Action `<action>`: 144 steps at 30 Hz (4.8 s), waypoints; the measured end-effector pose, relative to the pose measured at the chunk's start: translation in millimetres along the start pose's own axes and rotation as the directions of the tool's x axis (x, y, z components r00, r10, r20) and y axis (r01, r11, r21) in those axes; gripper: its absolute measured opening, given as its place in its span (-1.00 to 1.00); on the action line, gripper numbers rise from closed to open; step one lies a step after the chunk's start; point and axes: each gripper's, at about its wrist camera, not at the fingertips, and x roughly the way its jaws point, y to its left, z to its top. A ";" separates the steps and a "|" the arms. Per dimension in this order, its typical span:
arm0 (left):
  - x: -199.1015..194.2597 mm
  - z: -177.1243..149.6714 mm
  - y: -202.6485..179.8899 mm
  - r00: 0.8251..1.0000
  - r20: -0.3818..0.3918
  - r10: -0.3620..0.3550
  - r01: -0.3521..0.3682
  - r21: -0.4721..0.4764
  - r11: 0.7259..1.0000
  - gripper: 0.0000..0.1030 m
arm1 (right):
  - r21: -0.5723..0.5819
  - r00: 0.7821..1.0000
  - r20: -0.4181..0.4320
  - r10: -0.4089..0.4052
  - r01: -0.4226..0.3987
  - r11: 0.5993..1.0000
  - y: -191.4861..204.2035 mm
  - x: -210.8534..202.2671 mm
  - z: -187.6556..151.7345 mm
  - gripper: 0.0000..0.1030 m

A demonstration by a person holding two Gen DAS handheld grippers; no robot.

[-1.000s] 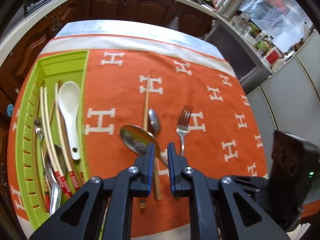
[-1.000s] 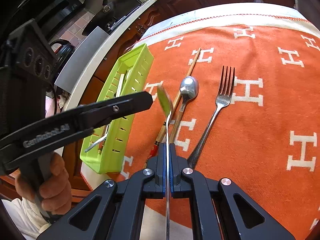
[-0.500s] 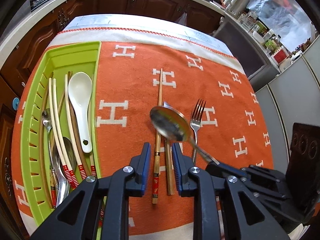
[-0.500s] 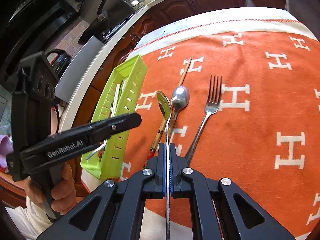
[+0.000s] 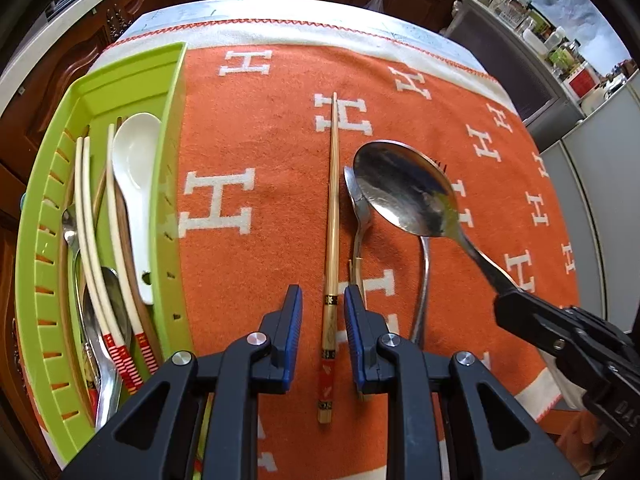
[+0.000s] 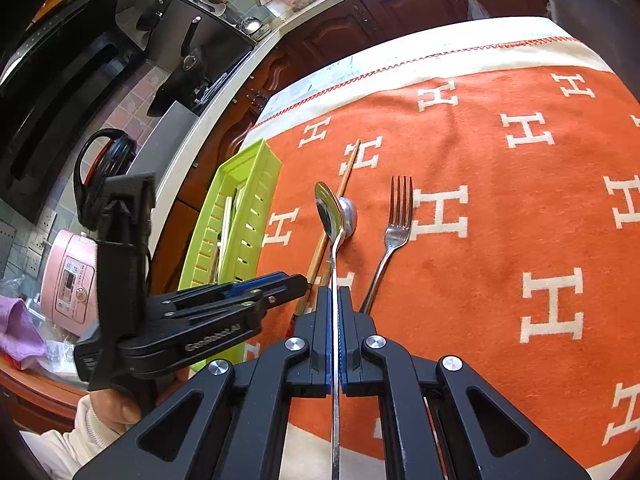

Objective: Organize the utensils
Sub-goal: 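Lift the large spoon with the left tool while the right tool grasps the wooden chopstick, then carry the spoon and wooden chopstick into the green tray and open both tools, then grasp the gold-handled teaspoon with the left tool, then carry the teaspoon into the green tray while the right tool grasps the fork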

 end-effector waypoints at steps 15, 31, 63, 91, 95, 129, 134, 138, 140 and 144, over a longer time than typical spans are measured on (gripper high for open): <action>7.3 7.9 -19.8 0.993 0.089 0.082 -0.085 0.022 0.996 -0.92 | 0.035 0.999 0.032 0.001 -0.002 0.999 -1.6 -9.7 3.4 -0.95; -130.7 -20.2 43.3 0.939 0.316 0.132 -0.103 -0.108 0.989 -0.91 | -0.043 0.999 0.044 0.001 0.001 0.999 72.3 -19.0 31.0 -0.95; -115.2 -42.9 154.4 0.921 0.287 0.264 -0.186 -0.271 0.944 0.18 | -0.211 0.975 -0.163 -0.151 0.115 0.971 191.1 113.4 22.0 -0.49; -86.8 -11.9 -6.3 0.959 0.247 0.139 -0.160 0.064 0.985 0.60 | -0.043 0.950 0.121 -0.289 0.296 0.954 25.2 -43.7 12.7 -0.31; -70.4 -7.9 -31.0 0.962 0.235 0.140 -0.169 0.111 0.979 0.60 | 0.026 0.955 0.099 -0.279 0.278 0.960 -5.5 -43.4 9.1 -0.31; 29.0 28.6 -56.1 0.976 0.192 0.105 -0.130 0.120 0.984 -0.85 | 0.059 0.983 0.050 -0.177 0.174 0.983 -56.7 -12.0 8.4 -0.30; 29.6 29.9 -57.0 0.979 0.198 0.053 -0.079 0.128 0.989 -0.94 | 0.067 0.987 0.042 -0.155 0.152 0.986 -59.1 -6.8 10.3 -0.30; 26.2 29.5 -53.7 0.983 0.184 -0.003 -0.018 0.115 0.993 -0.95 | 0.059 0.989 0.050 -0.142 0.139 0.988 -57.7 2.2 18.3 -0.30; 21.5 28.2 -52.1 0.982 0.186 -0.020 -0.001 0.109 0.994 -0.95 | 0.041 0.987 0.071 -0.142 0.139 0.989 -53.5 6.9 24.0 -0.30; 5.7 26.0 -47.2 0.978 0.203 -0.046 0.025 0.102 0.994 -0.95 | -0.028 0.985 0.102 -0.136 0.139 0.990 -39.1 21.2 36.9 -0.30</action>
